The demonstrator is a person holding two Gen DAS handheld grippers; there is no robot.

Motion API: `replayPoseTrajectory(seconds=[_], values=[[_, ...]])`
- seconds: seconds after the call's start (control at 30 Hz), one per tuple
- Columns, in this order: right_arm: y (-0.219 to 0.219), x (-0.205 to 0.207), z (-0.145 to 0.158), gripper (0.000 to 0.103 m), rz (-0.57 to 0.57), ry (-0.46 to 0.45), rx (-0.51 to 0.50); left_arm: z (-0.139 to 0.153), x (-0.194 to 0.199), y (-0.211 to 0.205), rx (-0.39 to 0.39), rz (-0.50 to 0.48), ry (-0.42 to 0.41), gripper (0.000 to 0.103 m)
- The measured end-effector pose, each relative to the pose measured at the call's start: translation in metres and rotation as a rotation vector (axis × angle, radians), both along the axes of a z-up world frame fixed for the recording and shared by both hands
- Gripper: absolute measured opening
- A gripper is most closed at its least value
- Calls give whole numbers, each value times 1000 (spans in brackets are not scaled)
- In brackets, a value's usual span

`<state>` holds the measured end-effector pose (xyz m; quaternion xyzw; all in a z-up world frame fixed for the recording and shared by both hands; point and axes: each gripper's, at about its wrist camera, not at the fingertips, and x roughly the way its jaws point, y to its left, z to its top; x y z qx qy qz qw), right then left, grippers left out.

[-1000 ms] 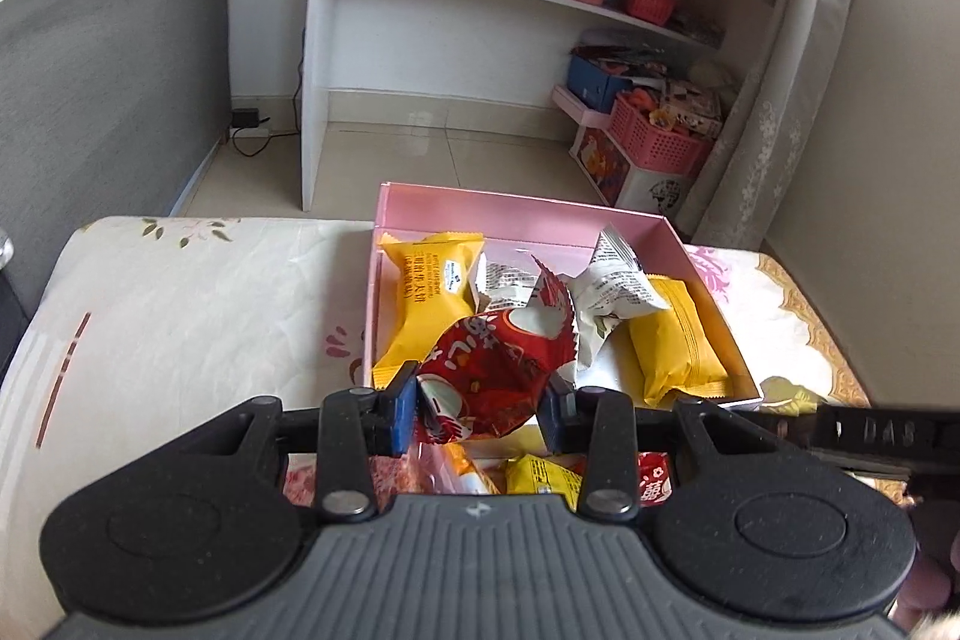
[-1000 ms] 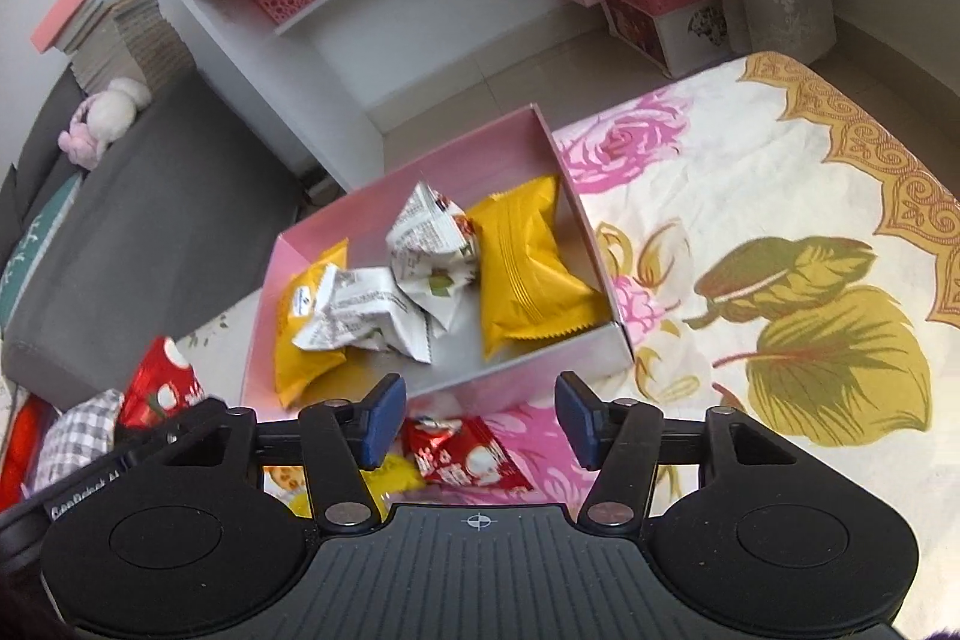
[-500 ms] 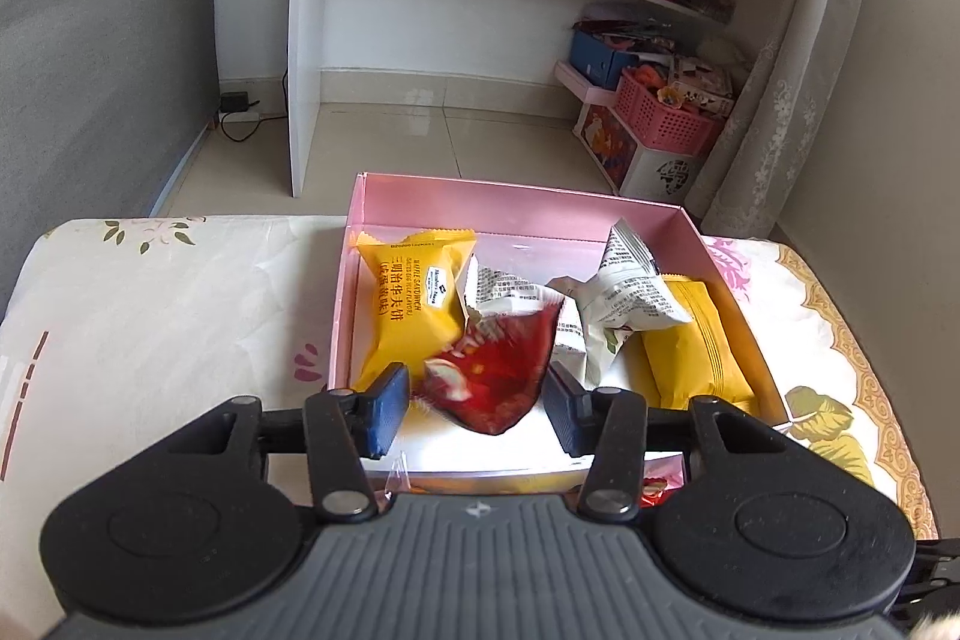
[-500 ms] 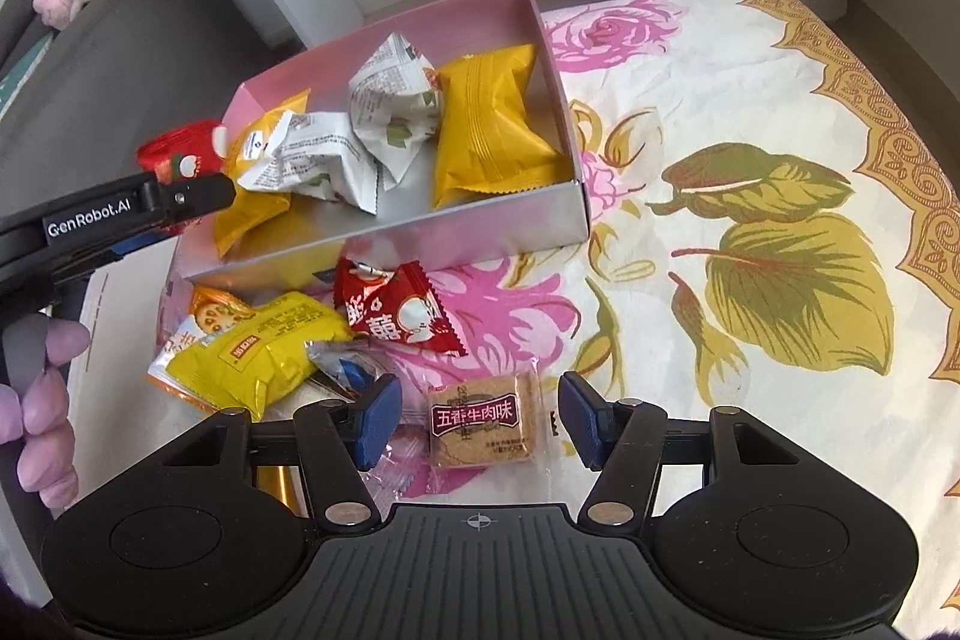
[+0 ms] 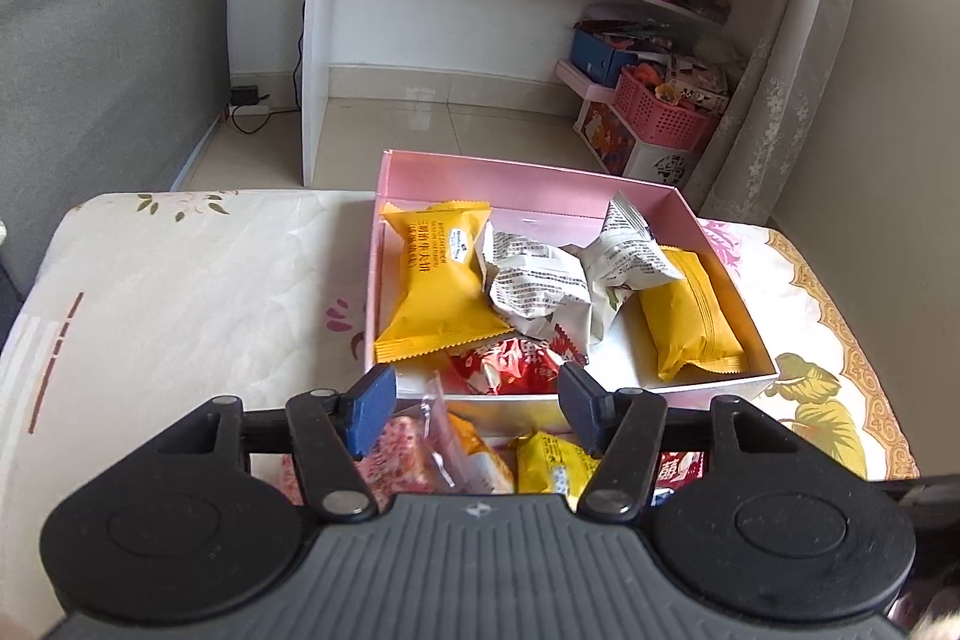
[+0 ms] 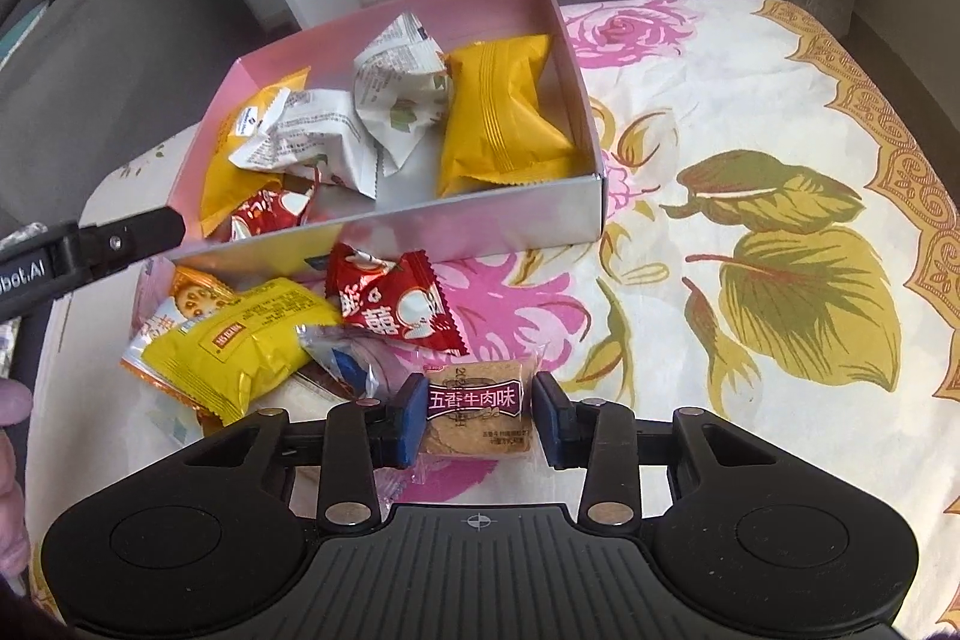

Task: Organize snacks
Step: 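Lower the biscuit pack into the pink box and open the right tool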

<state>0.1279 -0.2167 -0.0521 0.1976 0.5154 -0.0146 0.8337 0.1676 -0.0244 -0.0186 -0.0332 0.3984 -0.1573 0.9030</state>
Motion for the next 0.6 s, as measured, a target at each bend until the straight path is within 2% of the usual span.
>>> replayPoseTrajectory(seconds=[0.1,0.27,0.6], values=[[-2,0,13,37,-10,-31,0,1,-4,10,-10,15,-19,60],[-8,9,39,37,-59,-117,22,2,-6,27,-56,36,6,61],[-12,59,46,37,-139,-168,75,-2,-7,40,-43,44,2,63]])
